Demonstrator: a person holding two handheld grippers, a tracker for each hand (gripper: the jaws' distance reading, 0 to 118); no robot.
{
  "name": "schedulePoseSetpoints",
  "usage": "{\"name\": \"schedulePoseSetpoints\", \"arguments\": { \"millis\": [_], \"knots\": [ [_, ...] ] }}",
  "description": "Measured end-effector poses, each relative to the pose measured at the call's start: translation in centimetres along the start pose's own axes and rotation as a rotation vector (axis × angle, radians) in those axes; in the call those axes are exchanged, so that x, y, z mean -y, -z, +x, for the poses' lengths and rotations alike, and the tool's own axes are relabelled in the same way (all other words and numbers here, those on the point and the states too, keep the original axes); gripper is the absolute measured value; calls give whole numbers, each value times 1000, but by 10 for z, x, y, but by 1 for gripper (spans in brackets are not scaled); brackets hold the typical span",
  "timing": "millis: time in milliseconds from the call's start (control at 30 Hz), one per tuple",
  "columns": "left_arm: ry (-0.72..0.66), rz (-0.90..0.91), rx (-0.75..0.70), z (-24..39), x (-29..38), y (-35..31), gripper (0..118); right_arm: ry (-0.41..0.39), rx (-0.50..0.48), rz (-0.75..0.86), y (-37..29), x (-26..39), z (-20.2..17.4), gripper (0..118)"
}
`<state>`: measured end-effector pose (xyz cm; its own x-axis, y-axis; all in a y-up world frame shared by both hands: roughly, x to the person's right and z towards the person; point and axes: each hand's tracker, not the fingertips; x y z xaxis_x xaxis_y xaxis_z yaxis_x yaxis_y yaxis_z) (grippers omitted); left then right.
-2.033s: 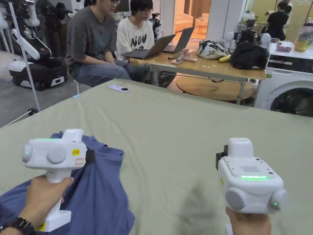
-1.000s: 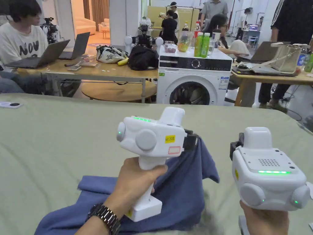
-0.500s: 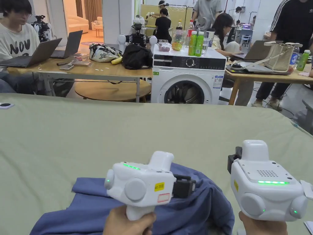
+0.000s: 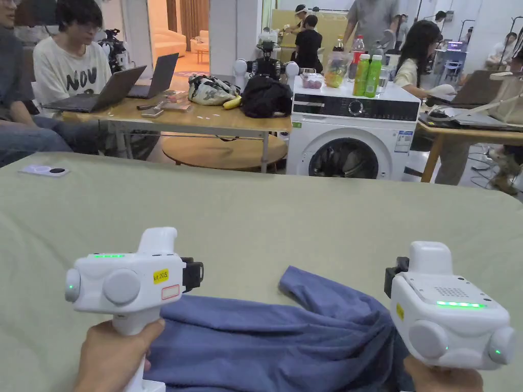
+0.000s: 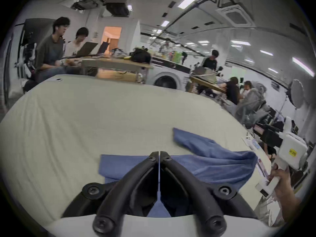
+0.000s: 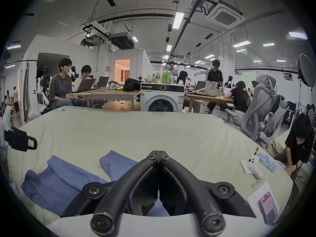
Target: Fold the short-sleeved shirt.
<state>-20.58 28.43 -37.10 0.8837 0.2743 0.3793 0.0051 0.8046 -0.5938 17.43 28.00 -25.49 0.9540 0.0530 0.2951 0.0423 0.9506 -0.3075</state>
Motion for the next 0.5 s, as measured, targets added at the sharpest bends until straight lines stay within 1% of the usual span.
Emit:
{"name": "schedulePoseSetpoints", "arguments": {
  "millis": [67,133,233,267,300,333,400,433,500],
  "knots": [
    [-2,-52,-38,-15,-9,8,0,-1,-10,-12,5,0,-3,0],
    [-32,-127,-43,-32,-17,22,0,-5,-14,-23,9,1,-6,0],
    [-64,-192,-79,-52,-24,46,0,-14,-17,-38,15,3,-7,0],
    [-89,-245,-91,-59,-25,56,0,-16,-19,-44,16,3,-7,0],
    [-86,-281,-86,-63,-25,67,8,-17,-19,-49,16,4,-7,0],
    [-90,-316,-88,-67,-25,77,24,-19,-19,-54,17,5,-6,0],
    [-85,-367,-99,-69,-20,96,51,-21,-16,-63,17,6,-4,0],
    [-84,-401,-128,-70,-16,106,56,-22,-15,-67,17,7,-2,0],
    [-72,-453,-177,-72,-10,126,56,-21,-12,-74,17,9,3,0]
  ]
}}
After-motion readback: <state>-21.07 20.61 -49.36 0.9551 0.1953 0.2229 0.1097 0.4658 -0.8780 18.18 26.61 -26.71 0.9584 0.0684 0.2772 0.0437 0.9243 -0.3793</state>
